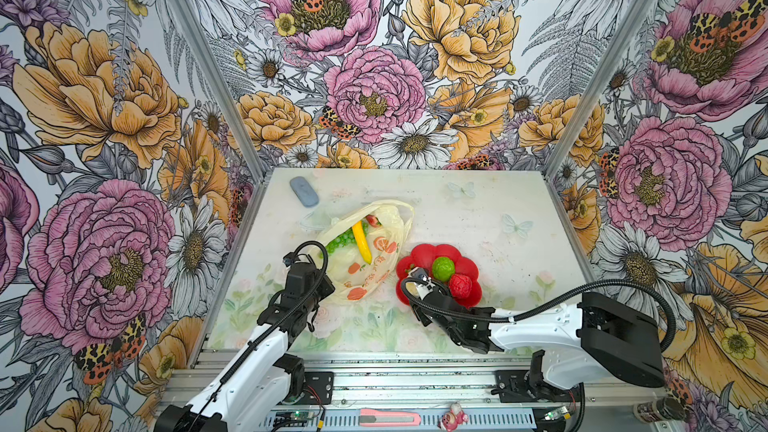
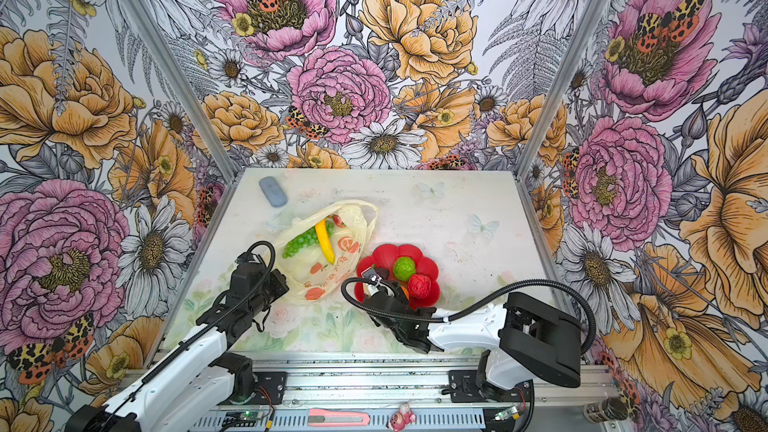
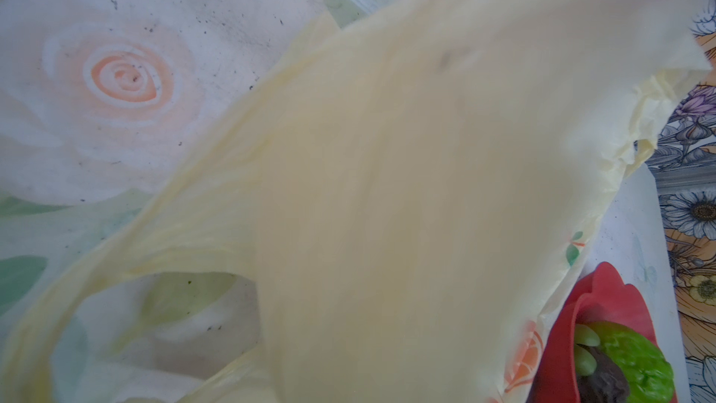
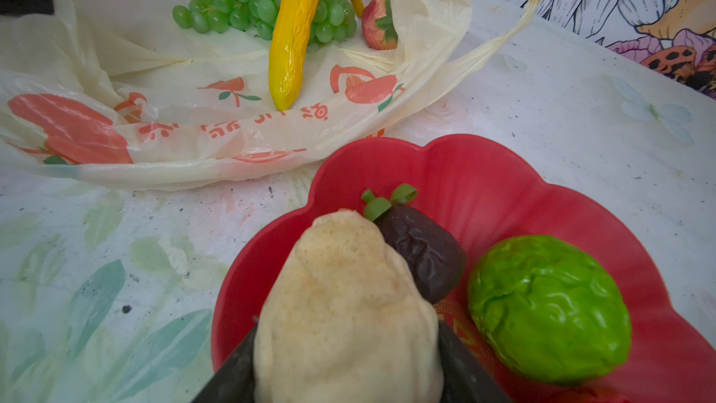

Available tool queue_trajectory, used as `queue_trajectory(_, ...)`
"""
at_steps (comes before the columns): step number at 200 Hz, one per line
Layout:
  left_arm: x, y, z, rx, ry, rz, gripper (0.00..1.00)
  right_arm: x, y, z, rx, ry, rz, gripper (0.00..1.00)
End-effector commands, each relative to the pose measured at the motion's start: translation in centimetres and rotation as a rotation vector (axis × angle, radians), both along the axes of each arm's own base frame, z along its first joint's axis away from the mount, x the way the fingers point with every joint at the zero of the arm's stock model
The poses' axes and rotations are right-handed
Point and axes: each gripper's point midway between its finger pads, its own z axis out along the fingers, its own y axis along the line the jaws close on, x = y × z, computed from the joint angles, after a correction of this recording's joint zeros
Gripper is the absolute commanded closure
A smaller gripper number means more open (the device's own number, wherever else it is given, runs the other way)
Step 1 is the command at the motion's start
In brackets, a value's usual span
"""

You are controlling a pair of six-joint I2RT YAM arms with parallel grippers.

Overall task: Take the fake fruits out of the plastic bag
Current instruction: 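Lower the beige fruit into the red plate and open the right gripper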

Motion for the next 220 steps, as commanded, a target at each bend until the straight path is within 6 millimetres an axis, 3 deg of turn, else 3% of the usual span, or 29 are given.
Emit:
queue_trajectory(1,0.7,-0.3,1.4,-0.005,-0.030,-0.019,1.00,1.0,0.8,1.0,0.034,-0.022,-0.038,0.38)
queue_trajectory(76,0.8,-0.1,1.7,0.002,-0.035,-0.015,1.00,2.1,-0.4,-0.1,0.011,0.007,-0.114,0.37)
queue_trajectory(134,0.8,0.0,1.5,0.004,-0.034,-0.011,1.00,2.3,-0.7,0.0,0.021,0.013,-0.122,0.18)
queue_trajectory(220,1.2,-0.7,1.1,-0.014,-0.023,-0.043,1.00,2.3,-1.5,2.2,0.079,-0.017,-0.130,0.08)
